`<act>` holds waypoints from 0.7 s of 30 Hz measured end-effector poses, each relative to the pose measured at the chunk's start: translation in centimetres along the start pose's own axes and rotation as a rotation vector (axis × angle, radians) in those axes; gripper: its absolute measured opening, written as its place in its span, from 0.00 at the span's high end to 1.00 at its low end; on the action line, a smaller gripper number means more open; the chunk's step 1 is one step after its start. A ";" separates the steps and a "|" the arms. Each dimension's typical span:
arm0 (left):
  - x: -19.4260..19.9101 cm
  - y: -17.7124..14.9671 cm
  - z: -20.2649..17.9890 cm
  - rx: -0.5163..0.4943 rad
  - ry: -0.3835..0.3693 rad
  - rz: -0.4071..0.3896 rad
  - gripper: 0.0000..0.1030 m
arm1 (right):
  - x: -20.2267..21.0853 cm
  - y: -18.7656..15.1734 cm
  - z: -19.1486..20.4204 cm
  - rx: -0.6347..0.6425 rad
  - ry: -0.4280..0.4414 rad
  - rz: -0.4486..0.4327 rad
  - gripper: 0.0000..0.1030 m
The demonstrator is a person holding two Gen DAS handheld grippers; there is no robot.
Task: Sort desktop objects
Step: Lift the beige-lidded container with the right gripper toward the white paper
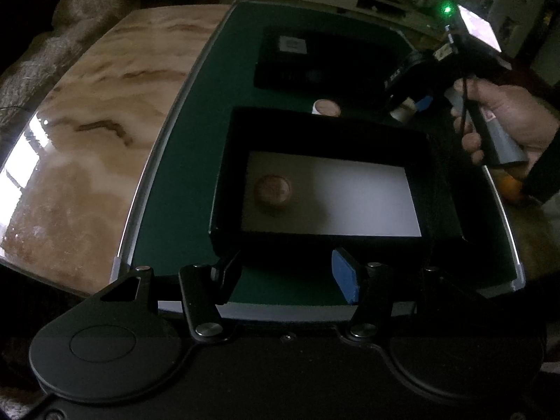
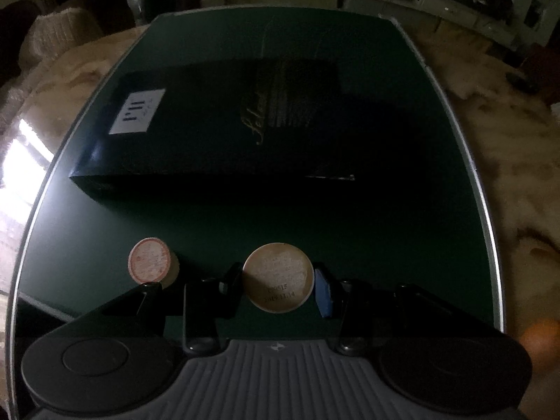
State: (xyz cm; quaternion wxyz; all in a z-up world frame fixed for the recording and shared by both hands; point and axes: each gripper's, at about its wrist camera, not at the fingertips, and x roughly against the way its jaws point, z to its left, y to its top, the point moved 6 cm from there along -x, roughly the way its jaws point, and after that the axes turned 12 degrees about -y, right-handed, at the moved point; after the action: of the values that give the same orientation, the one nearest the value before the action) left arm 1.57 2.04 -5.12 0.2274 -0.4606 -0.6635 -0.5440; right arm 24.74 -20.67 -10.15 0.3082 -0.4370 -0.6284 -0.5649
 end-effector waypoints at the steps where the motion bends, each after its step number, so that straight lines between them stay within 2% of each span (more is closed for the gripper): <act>1: 0.1 -0.1 -0.1 -0.002 -0.002 0.000 0.46 | 0.4 -0.2 -0.2 -0.001 0.001 -0.005 0.57; 21: 0.8 -1.0 -1.1 -0.016 -0.029 -0.012 0.46 | 7.1 -3.9 -0.3 0.018 0.052 -0.063 0.56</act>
State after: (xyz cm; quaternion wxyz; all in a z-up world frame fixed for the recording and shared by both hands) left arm 0.17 1.35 -4.68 0.2109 -0.4663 -0.6650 -0.5440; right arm 18.15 -19.46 -5.56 0.3103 -0.3993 -0.6388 -0.5799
